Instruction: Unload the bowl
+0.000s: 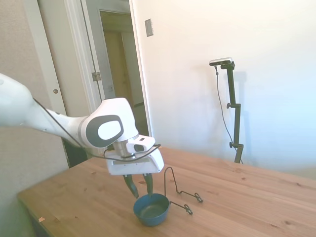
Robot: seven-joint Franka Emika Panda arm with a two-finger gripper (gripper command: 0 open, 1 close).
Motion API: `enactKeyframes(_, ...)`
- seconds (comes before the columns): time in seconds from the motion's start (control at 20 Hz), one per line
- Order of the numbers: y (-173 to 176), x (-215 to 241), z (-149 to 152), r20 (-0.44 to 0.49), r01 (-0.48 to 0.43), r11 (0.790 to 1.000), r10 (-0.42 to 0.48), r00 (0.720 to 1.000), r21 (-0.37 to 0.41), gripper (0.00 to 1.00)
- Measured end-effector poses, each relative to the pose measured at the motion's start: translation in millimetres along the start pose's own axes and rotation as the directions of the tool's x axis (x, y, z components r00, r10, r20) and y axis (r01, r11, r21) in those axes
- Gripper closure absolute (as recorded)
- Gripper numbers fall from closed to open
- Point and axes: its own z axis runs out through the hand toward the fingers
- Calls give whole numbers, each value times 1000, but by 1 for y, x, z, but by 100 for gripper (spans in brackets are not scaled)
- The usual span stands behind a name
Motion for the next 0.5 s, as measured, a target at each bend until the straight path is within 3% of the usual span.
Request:
enactKeyframes(0.15, 12, 25, -16, 50, -25, 999, 23, 998, 26, 0)
enactKeyframes(0.3, 15, 32, -28, 111, 13, 998, -20, 994, 61, 0)
enactKeyframes(0.5, 23, 35, -41, 121, 27, 996, -36, 992, 79, 0)
